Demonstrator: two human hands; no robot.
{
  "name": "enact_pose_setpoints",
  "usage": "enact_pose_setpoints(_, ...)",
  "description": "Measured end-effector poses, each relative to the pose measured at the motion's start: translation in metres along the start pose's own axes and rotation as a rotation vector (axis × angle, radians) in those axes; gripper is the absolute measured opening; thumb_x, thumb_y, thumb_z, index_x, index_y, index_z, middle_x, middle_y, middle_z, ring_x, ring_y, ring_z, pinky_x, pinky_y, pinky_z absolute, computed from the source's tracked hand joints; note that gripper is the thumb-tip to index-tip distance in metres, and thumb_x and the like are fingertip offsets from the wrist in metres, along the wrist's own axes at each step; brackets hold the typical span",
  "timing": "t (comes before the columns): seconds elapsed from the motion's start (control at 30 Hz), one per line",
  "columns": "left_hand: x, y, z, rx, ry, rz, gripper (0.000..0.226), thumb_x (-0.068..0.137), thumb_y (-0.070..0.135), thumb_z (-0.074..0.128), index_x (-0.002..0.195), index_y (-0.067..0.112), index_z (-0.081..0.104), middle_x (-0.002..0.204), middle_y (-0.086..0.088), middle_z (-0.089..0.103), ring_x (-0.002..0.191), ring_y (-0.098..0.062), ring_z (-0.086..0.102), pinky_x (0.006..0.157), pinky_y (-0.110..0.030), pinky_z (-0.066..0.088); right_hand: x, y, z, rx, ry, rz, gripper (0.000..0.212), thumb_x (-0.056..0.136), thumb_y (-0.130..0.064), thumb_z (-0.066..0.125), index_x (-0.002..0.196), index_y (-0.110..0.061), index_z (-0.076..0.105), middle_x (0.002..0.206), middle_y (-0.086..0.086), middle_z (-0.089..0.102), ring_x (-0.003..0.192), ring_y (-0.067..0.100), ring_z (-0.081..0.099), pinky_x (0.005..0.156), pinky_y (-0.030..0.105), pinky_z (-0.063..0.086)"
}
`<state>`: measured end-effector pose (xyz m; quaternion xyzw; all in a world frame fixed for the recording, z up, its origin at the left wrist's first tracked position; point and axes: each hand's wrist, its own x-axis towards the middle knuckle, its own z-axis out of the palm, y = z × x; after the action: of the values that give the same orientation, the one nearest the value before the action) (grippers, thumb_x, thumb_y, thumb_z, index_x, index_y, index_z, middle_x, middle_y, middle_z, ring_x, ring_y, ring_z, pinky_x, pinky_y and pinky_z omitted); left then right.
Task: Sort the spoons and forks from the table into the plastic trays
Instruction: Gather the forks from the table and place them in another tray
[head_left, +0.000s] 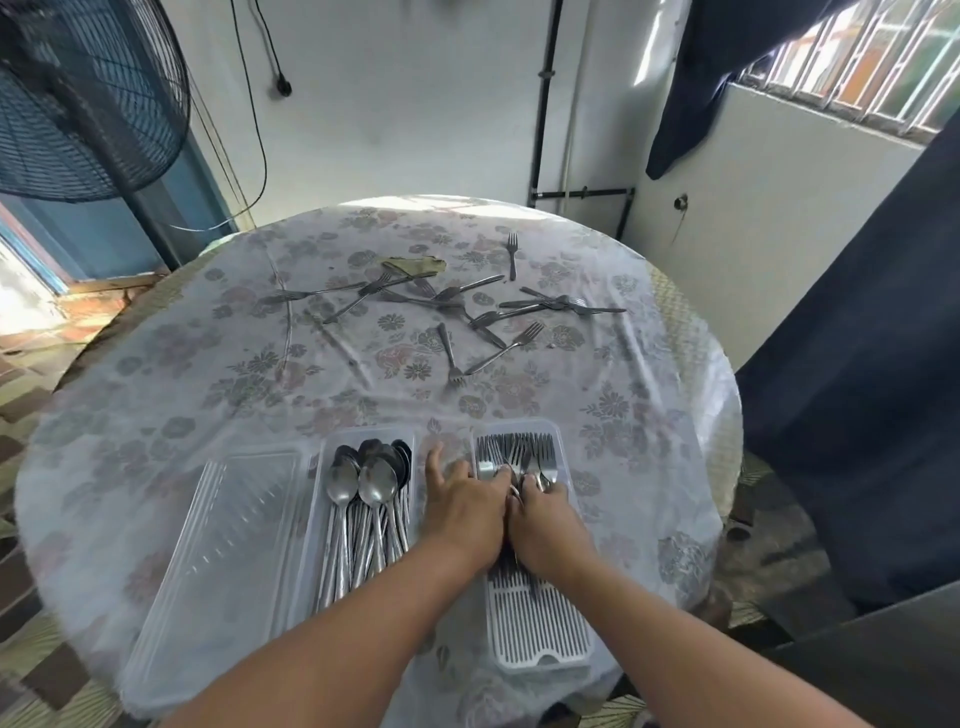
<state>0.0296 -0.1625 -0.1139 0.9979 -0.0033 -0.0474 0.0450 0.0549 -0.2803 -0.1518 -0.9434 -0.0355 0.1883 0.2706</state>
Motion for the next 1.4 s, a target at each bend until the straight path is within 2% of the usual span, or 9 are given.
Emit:
enact_pose_setpoints(0.1, -0.004, 0.0, 0.007, 0.067, -0.023, 0.017, 0.072, 0.098, 0.028, 0.058, 0.16, 0.029, 0.022, 0.148, 0.001, 0.053, 0.15, -0.031, 0.024, 0.116, -0.058, -0.022, -0.002, -0.004, -0.008, 0.034, -0.103, -0.042, 0.057, 0.11, -0.027, 0.03, 0.162, -0.006, 0.018, 0.159, 0.025, 0.023, 0.142, 0.043, 0.035, 0.114, 0.045, 0.037)
enact_pose_setpoints(0.17, -0.005, -0.001, 0.007, 0.079, 0.002, 0.007, 0.075, 0.095, 0.027, 0.058, 0.159, 0.024, 0.019, 0.153, 0.002, 0.045, 0.15, -0.031, 0.02, 0.119, -0.059, -0.019, 0.0, -0.004, -0.008, 0.078, -0.103, -0.016, 0.063, 0.109, -0.031, 0.034, 0.164, -0.009, 0.012, 0.163, 0.022, 0.016, 0.145, 0.041, 0.035, 0.115, 0.044, 0.034)
enact_pose_setpoints(0.43, -0.006, 0.001, 0.006, 0.144, -0.064, 0.06, 0.042, 0.096, 0.03, 0.054, 0.138, 0.029, 0.053, 0.147, 0.011, 0.05, 0.15, -0.031, 0.019, 0.117, -0.065, -0.017, 0.001, 0.001, -0.007, 0.019, 0.055, -0.123, 0.03, 0.101, -0.024, 0.043, 0.124, -0.013, 0.059, 0.124, 0.013, 0.056, 0.1, 0.029, 0.058, 0.09, 0.038, 0.052)
enact_pose_setpoints(0.5, -0.004, 0.003, 0.003, 0.157, -0.08, 0.068, 0.042, 0.096, 0.03, 0.053, 0.138, 0.028, 0.051, 0.143, 0.009, 0.053, 0.15, -0.032, 0.02, 0.116, -0.065, -0.02, 0.003, 0.003, -0.006, 0.024, 0.062, -0.12, 0.028, 0.101, -0.024, 0.042, 0.121, -0.017, 0.06, 0.126, 0.012, 0.052, 0.103, 0.03, 0.057, 0.093, 0.04, 0.052)
enact_pose_setpoints(0.67, 0.002, -0.004, 0.003, 0.23, -0.114, 0.128, 0.045, 0.1, 0.036, 0.039, 0.142, 0.03, 0.053, 0.139, 0.01, 0.056, 0.149, -0.035, 0.021, 0.11, -0.065, -0.03, 0.007, 0.005, -0.004, -0.072, 0.026, -0.151, 0.059, 0.103, -0.022, 0.039, 0.161, -0.016, 0.029, 0.146, 0.014, 0.033, 0.13, 0.036, 0.047, 0.104, 0.041, 0.048)
enact_pose_setpoints(0.77, 0.008, -0.005, 0.004, 0.297, -0.163, 0.149, 0.04, 0.098, 0.039, 0.039, 0.13, 0.031, 0.062, 0.131, 0.011, 0.061, 0.146, -0.032, 0.029, 0.103, -0.064, -0.038, 0.015, 0.005, -0.002, -0.257, 0.043, -0.206, 0.054, 0.1, -0.017, 0.041, 0.152, -0.004, 0.038, 0.139, 0.018, 0.039, 0.124, 0.037, 0.044, 0.102, 0.041, 0.048)
enact_pose_setpoints(0.93, 0.014, 0.001, 0.004, 0.372, -0.199, 0.099, 0.058, 0.093, 0.044, 0.051, 0.148, 0.028, 0.043, 0.145, -0.002, 0.049, 0.15, -0.04, 0.018, 0.1, -0.066, -0.04, 0.021, 0.0, -0.013, -0.677, 0.061, -0.411, 0.041, 0.103, -0.023, 0.038, 0.13, -0.004, 0.061, 0.126, 0.018, 0.058, 0.115, 0.035, 0.043, 0.099, 0.043, 0.036)
enact_pose_setpoints(1.23, 0.025, 0.002, 0.004, 0.329, -0.196, 0.049, 0.077, 0.091, 0.039, 0.059, 0.158, 0.03, 0.023, 0.15, -0.004, 0.041, 0.15, -0.044, 0.012, 0.097, -0.065, -0.04, 0.036, 0.001, -0.02, -0.746, 0.064, -0.445, 0.047, 0.099, -0.012, 0.043, 0.143, 0.005, 0.047, 0.147, 0.026, 0.042, 0.127, 0.041, 0.039, 0.107, 0.047, 0.038)
enact_pose_setpoints(1.4, 0.031, -0.002, 0.005, 0.371, -0.205, 0.071, 0.074, 0.092, 0.049, 0.058, 0.158, 0.035, 0.029, 0.158, -0.006, 0.029, 0.151, -0.044, 0.006, 0.096, -0.066, -0.041, 0.039, 0.001, -0.024, -0.538, 0.013, -0.341, 0.08, 0.09, 0.007, 0.059, 0.16, 0.001, 0.021, 0.157, 0.025, 0.027, 0.139, 0.04, 0.037, 0.112, 0.044, 0.044)
